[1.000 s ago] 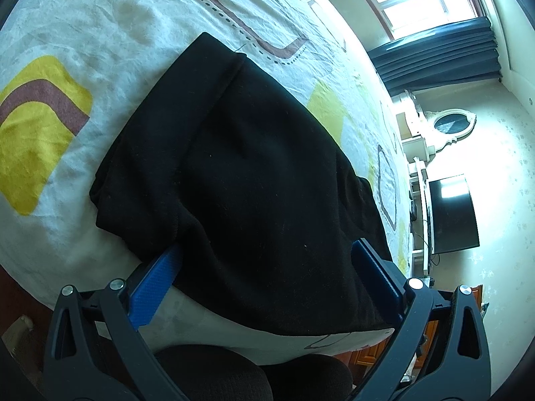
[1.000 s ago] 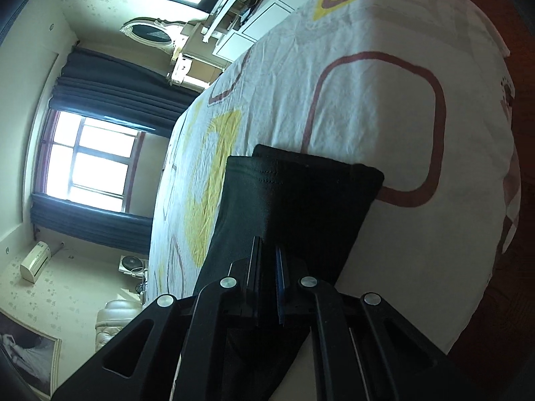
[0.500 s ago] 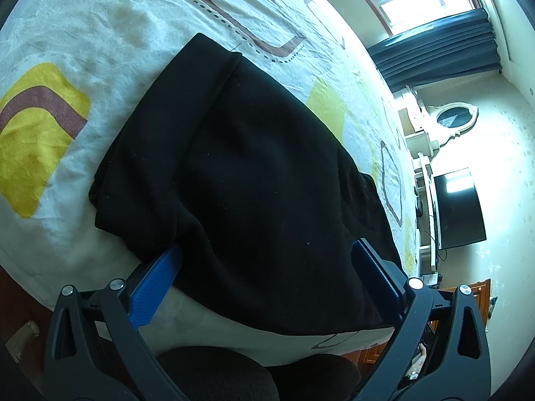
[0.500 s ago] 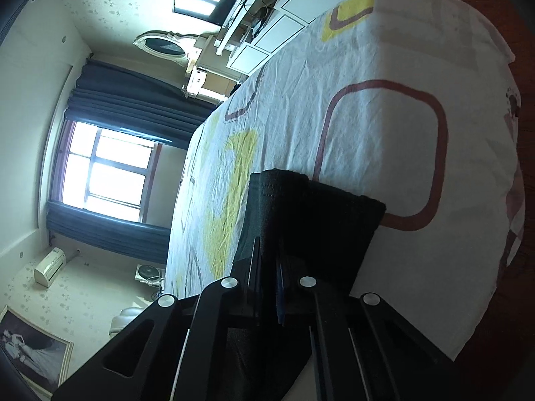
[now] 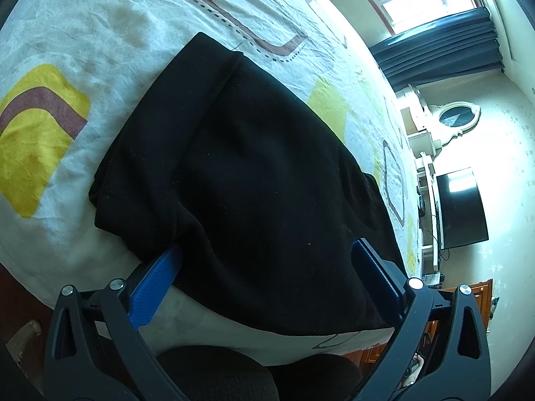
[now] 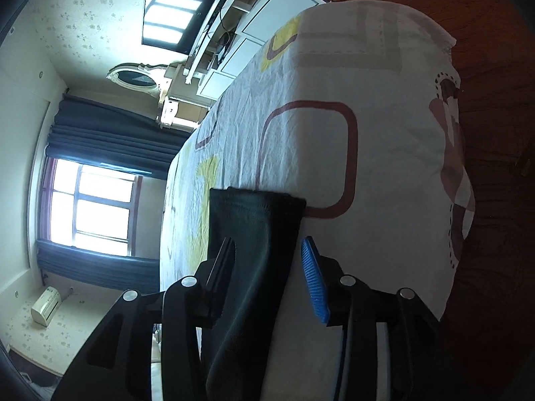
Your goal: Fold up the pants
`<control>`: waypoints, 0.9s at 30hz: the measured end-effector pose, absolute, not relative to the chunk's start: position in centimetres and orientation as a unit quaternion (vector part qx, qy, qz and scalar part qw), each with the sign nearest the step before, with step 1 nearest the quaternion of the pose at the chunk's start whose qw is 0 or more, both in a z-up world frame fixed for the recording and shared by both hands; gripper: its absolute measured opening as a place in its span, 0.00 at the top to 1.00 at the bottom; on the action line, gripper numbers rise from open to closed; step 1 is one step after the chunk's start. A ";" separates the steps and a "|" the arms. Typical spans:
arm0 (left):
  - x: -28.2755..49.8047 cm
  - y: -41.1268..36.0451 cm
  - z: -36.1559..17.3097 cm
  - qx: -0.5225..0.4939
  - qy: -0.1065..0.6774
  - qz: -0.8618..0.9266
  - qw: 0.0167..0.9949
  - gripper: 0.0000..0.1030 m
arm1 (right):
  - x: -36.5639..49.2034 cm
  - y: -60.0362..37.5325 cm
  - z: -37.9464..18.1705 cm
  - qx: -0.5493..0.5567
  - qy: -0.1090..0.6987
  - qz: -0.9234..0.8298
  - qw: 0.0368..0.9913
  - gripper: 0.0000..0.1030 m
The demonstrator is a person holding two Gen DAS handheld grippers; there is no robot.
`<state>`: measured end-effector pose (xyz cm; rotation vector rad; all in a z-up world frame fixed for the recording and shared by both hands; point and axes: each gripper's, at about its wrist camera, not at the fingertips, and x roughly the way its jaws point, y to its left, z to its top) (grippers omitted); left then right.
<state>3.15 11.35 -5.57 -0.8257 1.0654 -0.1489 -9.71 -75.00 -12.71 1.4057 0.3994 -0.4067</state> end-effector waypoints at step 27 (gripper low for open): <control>3.7 10.7 -5.5 -0.368 0.497 -0.059 0.783 0.03 | -3.0 -58.9 -14.6 0.586 0.370 0.075 0.717 0.90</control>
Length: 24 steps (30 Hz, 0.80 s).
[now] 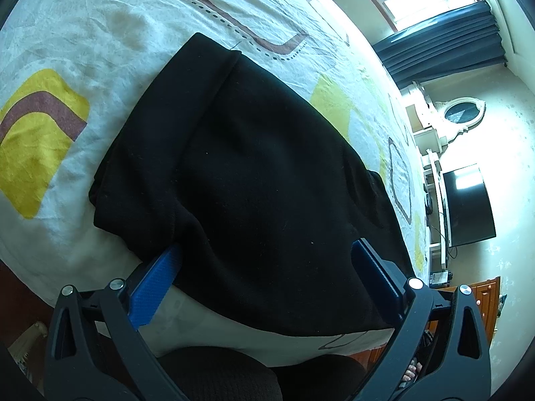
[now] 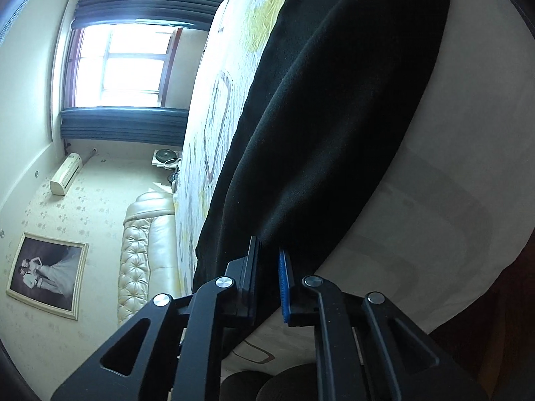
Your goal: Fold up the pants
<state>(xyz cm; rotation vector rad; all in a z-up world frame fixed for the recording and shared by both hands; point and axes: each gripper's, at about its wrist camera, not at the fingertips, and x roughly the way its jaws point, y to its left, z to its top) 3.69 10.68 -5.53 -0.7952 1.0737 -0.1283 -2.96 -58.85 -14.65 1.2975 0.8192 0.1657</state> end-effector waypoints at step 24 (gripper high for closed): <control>3.7 10.5 -5.5 -0.366 0.499 -0.059 0.783 0.03 | -6.3 -66.7 -11.3 0.559 0.340 0.032 0.755 0.70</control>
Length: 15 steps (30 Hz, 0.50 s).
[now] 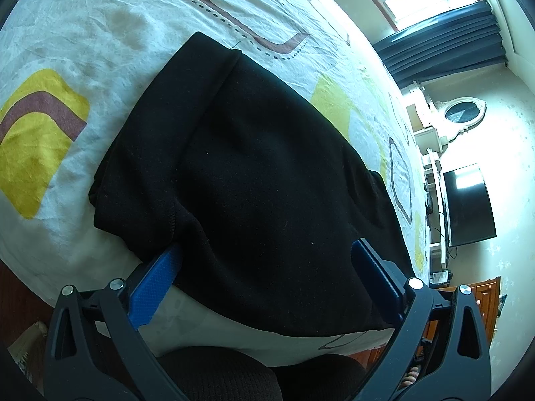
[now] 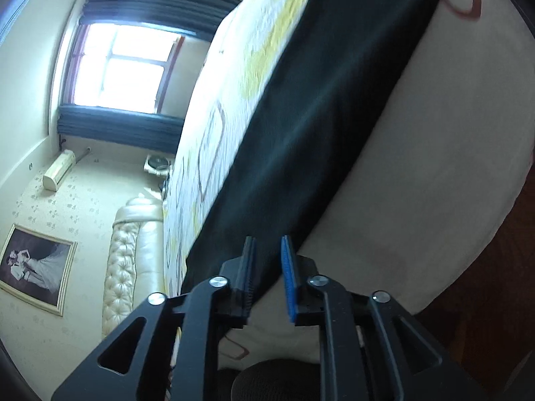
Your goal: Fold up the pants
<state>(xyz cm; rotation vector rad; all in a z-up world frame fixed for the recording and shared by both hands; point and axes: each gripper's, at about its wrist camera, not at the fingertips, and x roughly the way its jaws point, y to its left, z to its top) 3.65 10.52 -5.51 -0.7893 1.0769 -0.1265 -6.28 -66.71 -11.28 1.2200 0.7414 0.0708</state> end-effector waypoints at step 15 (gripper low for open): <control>3.9 7.7 -5.1 -0.260 0.513 -0.053 0.816 0.03 | 0.9 -83.9 -11.9 0.449 0.394 -0.075 0.798 0.30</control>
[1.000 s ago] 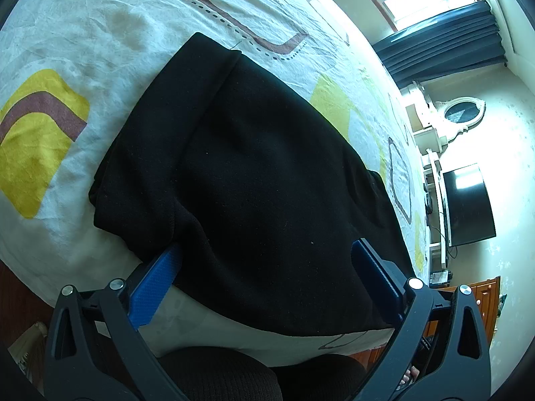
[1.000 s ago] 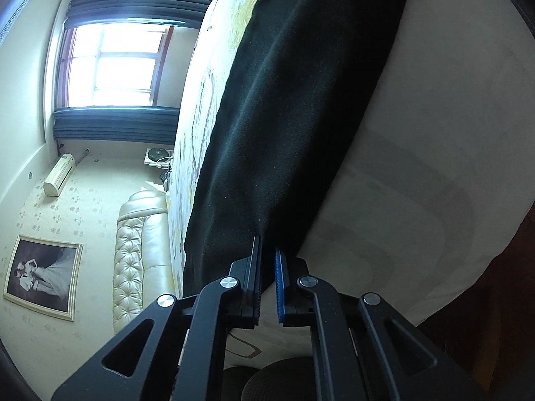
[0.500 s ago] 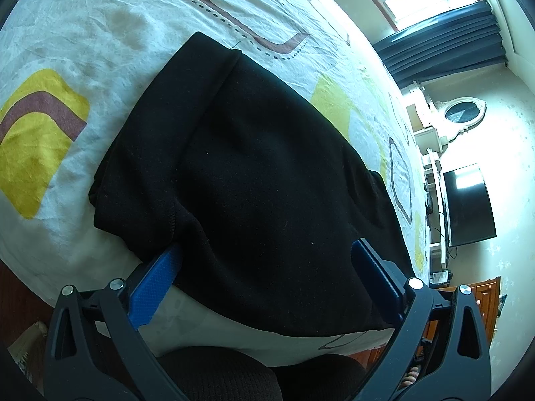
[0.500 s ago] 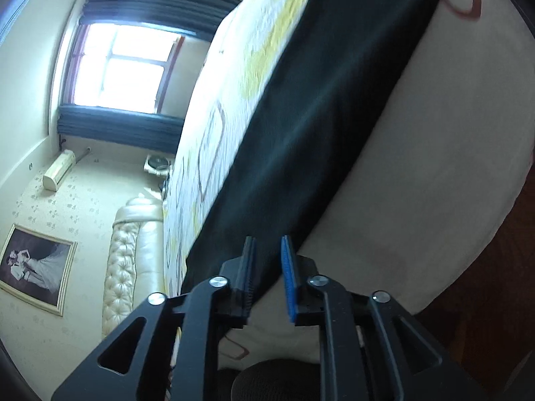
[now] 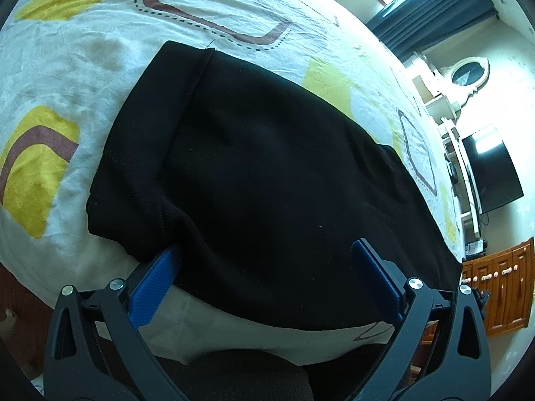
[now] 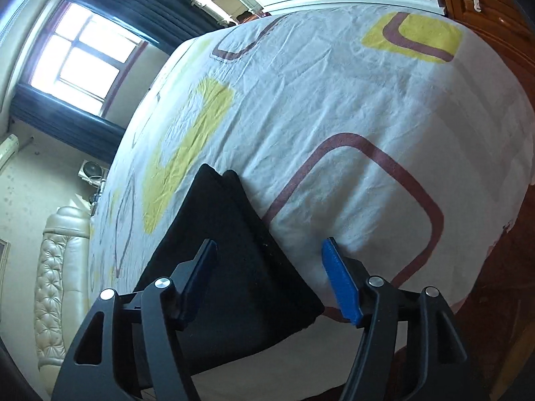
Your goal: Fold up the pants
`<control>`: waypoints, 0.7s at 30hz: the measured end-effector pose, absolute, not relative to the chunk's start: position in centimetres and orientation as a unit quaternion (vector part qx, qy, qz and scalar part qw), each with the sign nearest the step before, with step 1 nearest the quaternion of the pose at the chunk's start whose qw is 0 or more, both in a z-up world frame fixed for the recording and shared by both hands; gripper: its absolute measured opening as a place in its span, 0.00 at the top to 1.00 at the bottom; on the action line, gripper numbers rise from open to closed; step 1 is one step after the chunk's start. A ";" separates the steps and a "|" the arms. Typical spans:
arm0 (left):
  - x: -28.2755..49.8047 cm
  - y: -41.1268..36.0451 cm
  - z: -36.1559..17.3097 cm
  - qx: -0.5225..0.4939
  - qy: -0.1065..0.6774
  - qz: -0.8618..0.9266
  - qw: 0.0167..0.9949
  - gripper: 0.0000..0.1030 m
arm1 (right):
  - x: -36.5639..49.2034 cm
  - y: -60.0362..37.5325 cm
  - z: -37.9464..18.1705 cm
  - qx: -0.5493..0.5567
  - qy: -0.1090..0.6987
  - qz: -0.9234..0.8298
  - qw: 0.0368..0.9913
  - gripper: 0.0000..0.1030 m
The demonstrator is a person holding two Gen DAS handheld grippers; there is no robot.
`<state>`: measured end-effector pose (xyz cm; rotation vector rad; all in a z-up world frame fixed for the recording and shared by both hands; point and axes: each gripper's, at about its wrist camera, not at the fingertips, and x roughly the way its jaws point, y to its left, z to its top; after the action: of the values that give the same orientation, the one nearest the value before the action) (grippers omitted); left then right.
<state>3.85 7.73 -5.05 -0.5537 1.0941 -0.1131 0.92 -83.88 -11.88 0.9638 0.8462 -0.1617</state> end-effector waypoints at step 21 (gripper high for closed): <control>4.6 5.2 -5.0 -0.178 0.528 -0.041 0.829 0.02 | 3.2 -78.4 -11.2 0.409 0.465 -0.017 0.785 0.73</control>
<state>4.60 5.24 -4.99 -0.3784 1.1205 -0.0869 3.17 -78.40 -11.17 0.8826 1.0038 -0.0368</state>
